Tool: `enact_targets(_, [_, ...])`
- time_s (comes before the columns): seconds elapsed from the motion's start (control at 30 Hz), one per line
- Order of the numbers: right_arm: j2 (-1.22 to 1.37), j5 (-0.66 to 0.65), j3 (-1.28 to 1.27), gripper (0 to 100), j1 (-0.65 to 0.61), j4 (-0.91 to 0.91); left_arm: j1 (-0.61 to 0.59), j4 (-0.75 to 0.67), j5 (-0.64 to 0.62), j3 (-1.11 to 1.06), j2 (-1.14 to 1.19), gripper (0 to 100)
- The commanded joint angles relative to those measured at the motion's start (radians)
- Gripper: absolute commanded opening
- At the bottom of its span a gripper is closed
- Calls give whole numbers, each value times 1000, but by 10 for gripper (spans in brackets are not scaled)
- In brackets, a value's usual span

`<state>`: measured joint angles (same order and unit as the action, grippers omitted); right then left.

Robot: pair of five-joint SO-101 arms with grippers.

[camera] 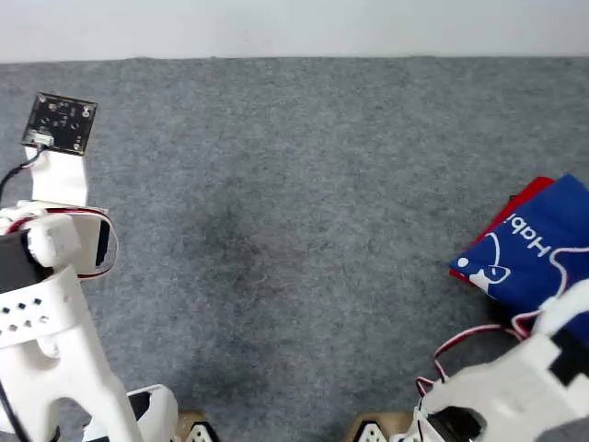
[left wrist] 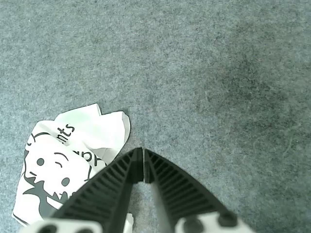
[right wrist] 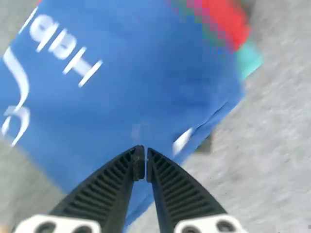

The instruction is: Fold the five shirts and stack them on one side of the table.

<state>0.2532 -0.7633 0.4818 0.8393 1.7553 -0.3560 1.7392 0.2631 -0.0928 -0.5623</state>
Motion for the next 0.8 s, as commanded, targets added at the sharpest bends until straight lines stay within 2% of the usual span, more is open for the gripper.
enact_targets(0.0, [-94, -72, -196, 13, -12, 38, 2, 15, 0, 5, -31, 13])
enact_targets(0.13, [-38, -94, -333, 13, 7, -38, 2, 15, 0, 5, -31, 13])
enact_targets(0.27, [16, -91, -327, 9, 27, -127, 3, 15, 0, 2, -31, 13])
enact_targets(0.43, [-35, -89, -213, 9, -15, 47, 3, 15, 0, 7, -31, 13])
enact_targets(0.67, [-266, -72, -222, 9, -18, 41, -6, 15, 9, 5, -29, 15])
enact_targets(0.77, [-387, -46, -287, 11, -22, 41, -40, 15, 60, -16, -23, 16])
